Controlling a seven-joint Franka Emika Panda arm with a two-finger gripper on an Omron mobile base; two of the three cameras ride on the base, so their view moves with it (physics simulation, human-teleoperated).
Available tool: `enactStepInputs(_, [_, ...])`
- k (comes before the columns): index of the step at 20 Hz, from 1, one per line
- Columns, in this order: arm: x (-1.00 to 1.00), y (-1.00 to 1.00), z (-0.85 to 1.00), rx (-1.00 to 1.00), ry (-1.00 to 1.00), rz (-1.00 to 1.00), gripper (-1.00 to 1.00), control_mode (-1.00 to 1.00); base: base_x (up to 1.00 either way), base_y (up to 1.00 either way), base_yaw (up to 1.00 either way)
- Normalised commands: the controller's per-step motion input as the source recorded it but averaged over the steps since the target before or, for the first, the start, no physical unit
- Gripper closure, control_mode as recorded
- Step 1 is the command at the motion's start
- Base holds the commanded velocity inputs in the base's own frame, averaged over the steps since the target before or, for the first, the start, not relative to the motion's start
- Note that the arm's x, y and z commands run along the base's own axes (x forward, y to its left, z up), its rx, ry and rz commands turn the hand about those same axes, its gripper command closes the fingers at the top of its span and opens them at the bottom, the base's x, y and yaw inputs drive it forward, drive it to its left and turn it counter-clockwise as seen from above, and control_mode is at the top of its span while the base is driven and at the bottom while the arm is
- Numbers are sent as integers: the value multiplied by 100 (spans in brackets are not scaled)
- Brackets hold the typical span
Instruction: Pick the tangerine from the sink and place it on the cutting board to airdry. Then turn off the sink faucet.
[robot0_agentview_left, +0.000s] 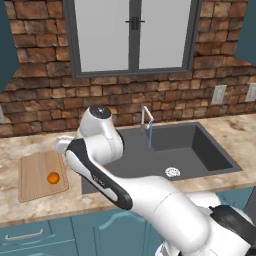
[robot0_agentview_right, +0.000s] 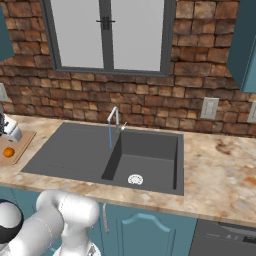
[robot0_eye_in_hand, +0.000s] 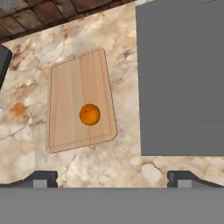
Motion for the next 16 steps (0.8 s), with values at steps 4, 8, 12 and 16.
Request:
enactStepInputs(4, [-44, -45, 40, 0, -3, 0, -100, -100, 0, 0, 0])
enactStepInputs(8, [-43, -43, 37, 0, 0, -1, -100, -100, 0, 0, 0])
enactStepInputs(12, [-41, -44, 38, 0, 0, -1, -100, -100, 0, 0, 0])
enactStepInputs(16, [-40, -50, 36, -5, -2, 0, -100, -100, 0, 0, 0])
